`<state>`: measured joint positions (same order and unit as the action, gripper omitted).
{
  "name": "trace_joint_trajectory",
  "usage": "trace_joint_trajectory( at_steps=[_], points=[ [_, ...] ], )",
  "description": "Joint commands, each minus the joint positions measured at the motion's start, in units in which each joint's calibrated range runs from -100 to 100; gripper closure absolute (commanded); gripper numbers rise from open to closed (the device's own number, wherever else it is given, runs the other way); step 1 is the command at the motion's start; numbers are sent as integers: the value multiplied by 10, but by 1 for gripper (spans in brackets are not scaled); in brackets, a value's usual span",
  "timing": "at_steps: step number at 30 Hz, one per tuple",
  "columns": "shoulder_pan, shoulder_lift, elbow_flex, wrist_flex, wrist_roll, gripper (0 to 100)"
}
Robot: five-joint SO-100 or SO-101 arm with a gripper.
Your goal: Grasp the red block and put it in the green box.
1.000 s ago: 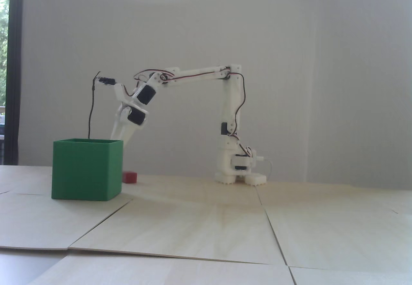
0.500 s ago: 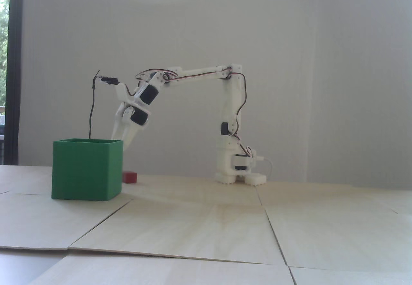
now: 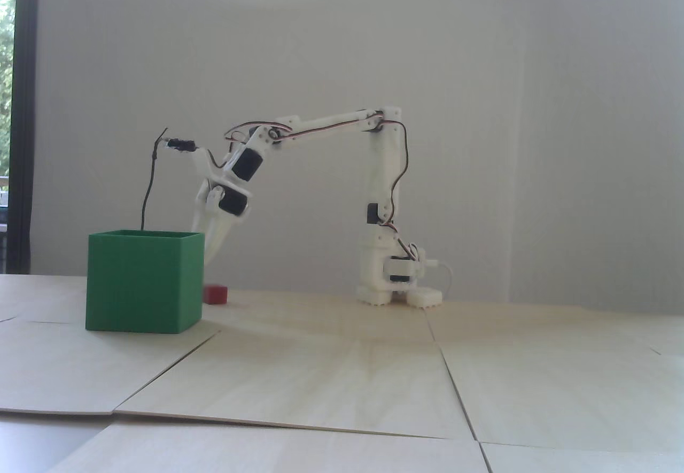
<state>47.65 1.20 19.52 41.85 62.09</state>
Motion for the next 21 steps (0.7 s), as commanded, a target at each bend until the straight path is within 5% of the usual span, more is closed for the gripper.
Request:
trace_joint_trajectory(
  at_steps=[1, 7, 21],
  points=[
    [6, -14, -14, 84, -1, 85],
    [6, -14, -82, 200, -2, 85],
    [7, -14, -86, 207, -2, 85]
  ],
)
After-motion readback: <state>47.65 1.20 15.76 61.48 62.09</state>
